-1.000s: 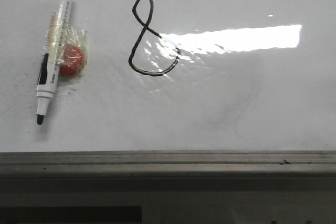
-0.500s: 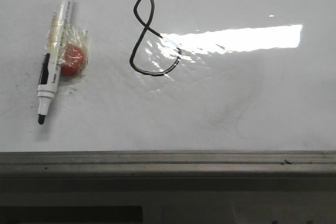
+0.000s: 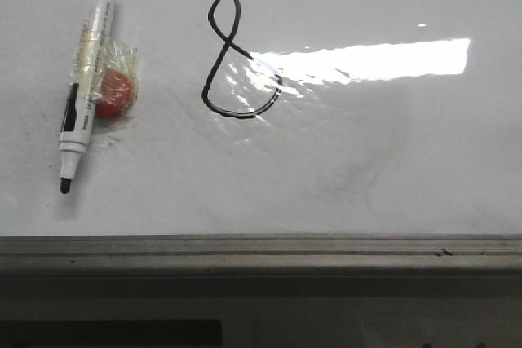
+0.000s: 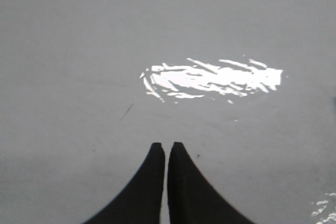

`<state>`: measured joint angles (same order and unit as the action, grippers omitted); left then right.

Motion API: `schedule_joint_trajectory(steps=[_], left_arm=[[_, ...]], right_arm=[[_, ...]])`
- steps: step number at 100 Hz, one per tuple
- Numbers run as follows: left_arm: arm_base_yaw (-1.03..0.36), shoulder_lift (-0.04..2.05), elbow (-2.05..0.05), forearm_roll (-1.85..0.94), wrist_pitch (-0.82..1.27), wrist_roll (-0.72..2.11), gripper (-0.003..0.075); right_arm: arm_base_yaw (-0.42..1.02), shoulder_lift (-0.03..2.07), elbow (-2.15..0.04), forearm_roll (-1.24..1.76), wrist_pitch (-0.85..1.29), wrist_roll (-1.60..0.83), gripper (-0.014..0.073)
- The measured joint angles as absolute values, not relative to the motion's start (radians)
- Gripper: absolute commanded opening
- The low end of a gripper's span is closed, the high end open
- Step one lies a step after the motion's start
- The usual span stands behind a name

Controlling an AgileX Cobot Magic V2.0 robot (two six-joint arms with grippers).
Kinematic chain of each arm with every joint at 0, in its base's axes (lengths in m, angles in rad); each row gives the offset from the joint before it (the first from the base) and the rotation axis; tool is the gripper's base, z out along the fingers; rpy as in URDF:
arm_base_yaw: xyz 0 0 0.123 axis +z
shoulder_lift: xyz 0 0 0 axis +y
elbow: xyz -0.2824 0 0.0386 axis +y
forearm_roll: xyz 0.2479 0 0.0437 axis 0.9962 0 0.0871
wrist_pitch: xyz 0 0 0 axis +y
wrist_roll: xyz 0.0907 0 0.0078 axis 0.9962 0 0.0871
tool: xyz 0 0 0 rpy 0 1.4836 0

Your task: Write number 8 on whiteboard

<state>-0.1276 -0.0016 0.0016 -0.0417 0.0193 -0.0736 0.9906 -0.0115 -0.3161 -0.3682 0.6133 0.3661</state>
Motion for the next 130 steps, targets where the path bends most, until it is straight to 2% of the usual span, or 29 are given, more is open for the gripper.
schedule_joint_trajectory(steps=[35, 64, 130], left_arm=[[-0.053, -0.002, 0.002, -0.010, 0.328, -0.080, -0.0020], [-0.050, -0.002, 0.002, -0.014, 0.335, 0.018, -0.0020], [-0.050, -0.002, 0.002, -0.015, 0.335, 0.026, -0.0020]], right_arm=[[0.991, -0.011, -0.316, -0.368, 0.613, 0.366, -0.0064], [0.991, -0.011, -0.316, -0.368, 0.613, 0.366, -0.0064], [0.991, -0.011, -0.316, -0.368, 0.613, 0.366, -0.0064]])
